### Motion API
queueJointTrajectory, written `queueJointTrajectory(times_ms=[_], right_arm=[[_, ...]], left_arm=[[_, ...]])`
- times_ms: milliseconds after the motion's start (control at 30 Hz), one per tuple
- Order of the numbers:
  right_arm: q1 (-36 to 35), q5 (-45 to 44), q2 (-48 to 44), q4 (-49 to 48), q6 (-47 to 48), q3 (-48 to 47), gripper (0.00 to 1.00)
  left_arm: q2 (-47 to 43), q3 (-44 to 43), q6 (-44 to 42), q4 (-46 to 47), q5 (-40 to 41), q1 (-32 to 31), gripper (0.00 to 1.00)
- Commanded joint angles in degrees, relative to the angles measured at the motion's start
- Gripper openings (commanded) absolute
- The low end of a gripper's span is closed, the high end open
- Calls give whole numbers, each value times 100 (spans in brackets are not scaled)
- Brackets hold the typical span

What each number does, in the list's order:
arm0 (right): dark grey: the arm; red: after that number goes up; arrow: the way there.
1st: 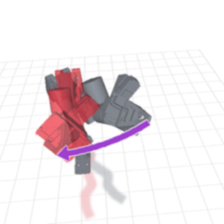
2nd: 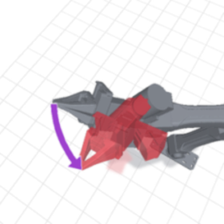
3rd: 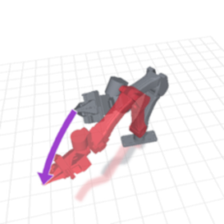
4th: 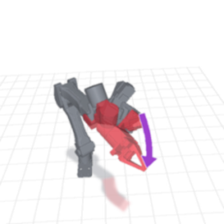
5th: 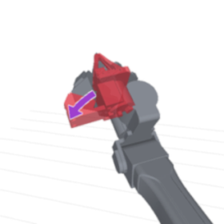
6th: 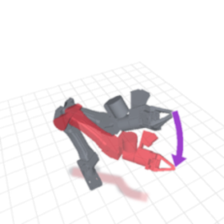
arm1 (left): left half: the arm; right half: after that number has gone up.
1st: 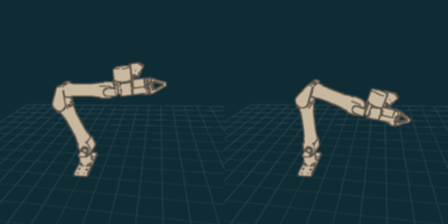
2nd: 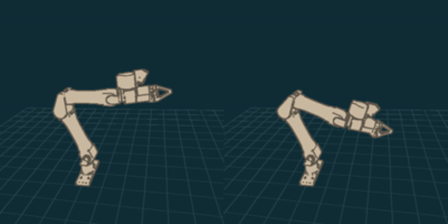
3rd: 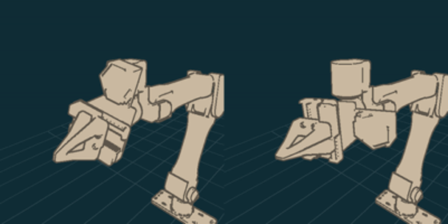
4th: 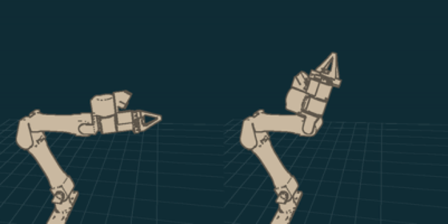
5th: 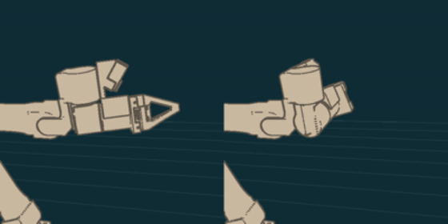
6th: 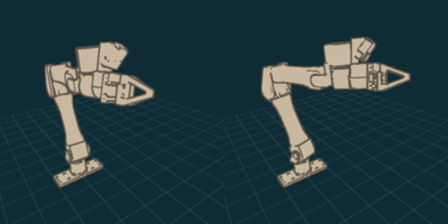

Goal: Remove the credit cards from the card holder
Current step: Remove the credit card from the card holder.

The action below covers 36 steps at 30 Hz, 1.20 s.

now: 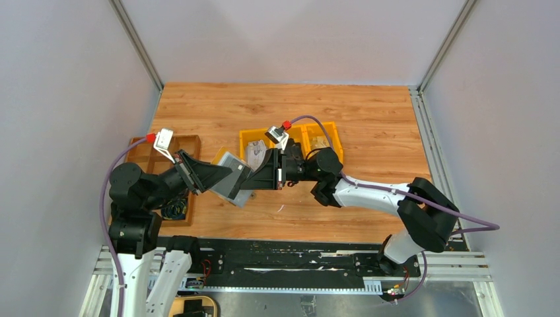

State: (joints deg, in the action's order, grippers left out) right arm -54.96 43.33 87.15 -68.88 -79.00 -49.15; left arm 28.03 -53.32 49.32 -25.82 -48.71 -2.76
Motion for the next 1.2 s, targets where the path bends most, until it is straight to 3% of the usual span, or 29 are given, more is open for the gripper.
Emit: queueJointTrajectory(times_ms=[0, 67, 167, 267, 333, 433, 633, 933, 1167], right_arm=[[64, -95, -124, -381, -61, 54, 0], [43, -112, -73, -395, -73, -5, 3], [6, -154, 41, -567, -196, -162, 20], [-28, -246, 191, -832, -371, -262, 36], [-53, -311, 284, -943, -446, -305, 42], [-114, -381, 425, -1012, -491, -425, 43], [-147, -625, 587, -1067, -609, -515, 37], [-106, -746, 683, -1580, -895, -386, 0], [56, -716, 458, -1742, -925, 38, 0]], left_arm=[[27, -229, 61, 204, 82, -14, 14], [14, -231, 58, 179, 141, -14, 10], [4, -236, 54, 142, 271, -14, 0], [9, -312, 41, 84, 319, -14, 0], [26, -358, 70, 61, 322, -14, 0], [40, -376, 103, 67, 328, -14, 0], [44, -407, 151, 90, 310, -16, 0], [71, -479, 3, 89, 421, -14, 0], [86, -621, -275, -64, 826, -14, 0]])
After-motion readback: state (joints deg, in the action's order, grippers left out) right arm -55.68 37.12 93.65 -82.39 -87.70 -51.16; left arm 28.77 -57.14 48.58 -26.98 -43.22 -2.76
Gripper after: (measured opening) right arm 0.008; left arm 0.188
